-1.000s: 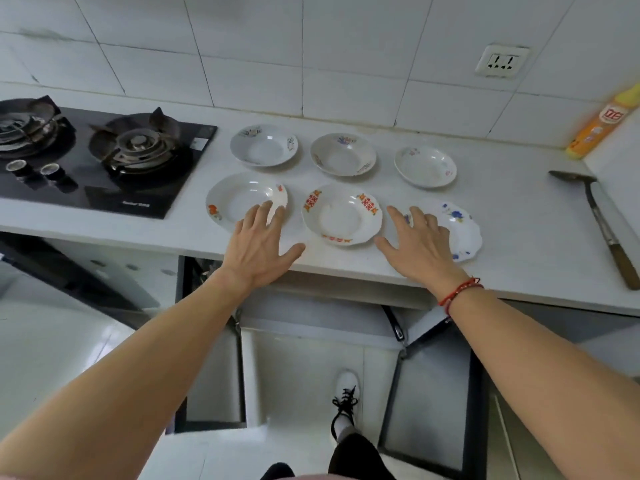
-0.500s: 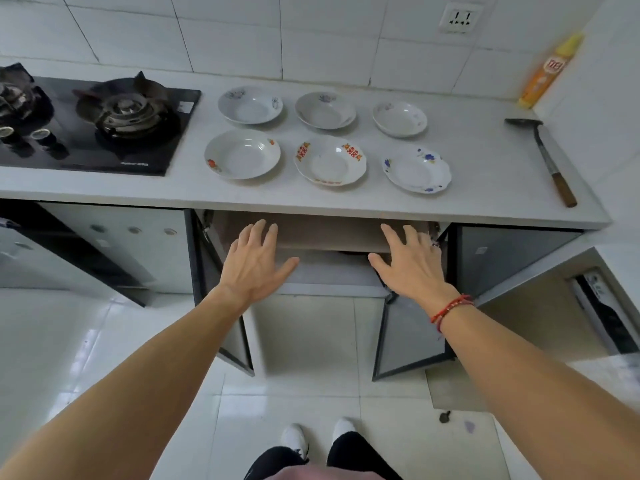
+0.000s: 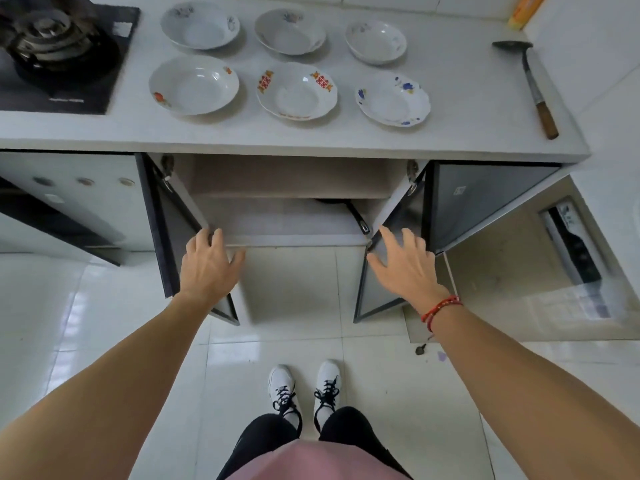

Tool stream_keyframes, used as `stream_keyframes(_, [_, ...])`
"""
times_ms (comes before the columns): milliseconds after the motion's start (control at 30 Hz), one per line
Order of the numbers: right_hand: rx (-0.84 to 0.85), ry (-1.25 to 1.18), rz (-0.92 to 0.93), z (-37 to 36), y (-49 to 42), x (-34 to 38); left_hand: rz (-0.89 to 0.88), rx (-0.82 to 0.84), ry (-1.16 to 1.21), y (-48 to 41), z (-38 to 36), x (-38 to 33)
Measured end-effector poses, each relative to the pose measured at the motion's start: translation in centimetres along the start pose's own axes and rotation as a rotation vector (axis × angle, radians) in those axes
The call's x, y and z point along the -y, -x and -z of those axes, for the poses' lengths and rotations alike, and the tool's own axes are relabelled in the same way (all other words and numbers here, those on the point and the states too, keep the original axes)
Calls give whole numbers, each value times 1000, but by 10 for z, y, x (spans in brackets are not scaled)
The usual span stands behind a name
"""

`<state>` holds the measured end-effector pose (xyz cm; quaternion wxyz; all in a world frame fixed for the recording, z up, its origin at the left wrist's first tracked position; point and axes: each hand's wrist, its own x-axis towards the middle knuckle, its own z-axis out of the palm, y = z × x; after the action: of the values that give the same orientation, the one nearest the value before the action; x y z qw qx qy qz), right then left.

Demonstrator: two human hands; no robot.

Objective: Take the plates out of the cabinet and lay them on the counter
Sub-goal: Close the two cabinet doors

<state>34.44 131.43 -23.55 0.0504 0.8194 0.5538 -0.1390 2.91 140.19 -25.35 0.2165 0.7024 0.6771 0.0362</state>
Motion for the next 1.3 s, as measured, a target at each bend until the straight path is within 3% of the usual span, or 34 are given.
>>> stream_keyframes(233, [115, -175, -215, -24, 8, -18, 42, 23, -63, 16, -23, 20])
stream_keyframes(367, [168, -421, -423, -32, 10, -37, -18, 54, -114, 15, -41, 5])
stream_keyframes(533, [161, -642, -522, -40, 8, -56, -108, 130, -148, 12, -71, -23])
stream_keyframes(867, [135, -533, -529, -46, -2, -60, -167, 152, -155, 1, -93, -43])
stream_keyframes(1100, [104, -477, -521, -50, -6, -37, -94, 64, -206, -4, -72, -12])
stream_keyframes(1300, [90, -558, -546, -52, -18, -10, 69, -36, -194, 4, -48, 29])
